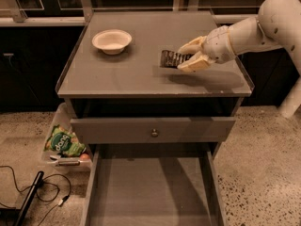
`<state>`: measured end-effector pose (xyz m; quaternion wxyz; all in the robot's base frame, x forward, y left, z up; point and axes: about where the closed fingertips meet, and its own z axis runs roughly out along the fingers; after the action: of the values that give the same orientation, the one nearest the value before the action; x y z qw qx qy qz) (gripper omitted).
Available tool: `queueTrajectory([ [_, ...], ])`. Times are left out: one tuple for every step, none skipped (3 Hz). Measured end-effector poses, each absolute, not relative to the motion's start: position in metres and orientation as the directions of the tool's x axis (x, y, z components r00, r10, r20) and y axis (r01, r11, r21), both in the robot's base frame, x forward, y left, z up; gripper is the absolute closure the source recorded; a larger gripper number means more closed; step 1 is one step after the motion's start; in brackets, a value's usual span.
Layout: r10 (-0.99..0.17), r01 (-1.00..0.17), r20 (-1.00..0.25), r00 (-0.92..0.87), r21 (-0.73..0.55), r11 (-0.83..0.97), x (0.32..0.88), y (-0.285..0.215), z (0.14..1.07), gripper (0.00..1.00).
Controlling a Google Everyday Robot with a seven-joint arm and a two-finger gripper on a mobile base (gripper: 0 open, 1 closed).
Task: Pick rxbar chocolate from middle drawer and place on counter
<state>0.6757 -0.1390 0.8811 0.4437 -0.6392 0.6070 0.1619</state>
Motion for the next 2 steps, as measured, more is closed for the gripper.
queueTrajectory([
  [-0.654,-0.943,-0.740,0.157,-0.309,0.123,0.6752,-0.1372,0.8647,1.00],
  [-0.655,-0.944,-0.740,0.154,-0.306,0.123,0.6750,-0.1372,0.8641,0.81],
])
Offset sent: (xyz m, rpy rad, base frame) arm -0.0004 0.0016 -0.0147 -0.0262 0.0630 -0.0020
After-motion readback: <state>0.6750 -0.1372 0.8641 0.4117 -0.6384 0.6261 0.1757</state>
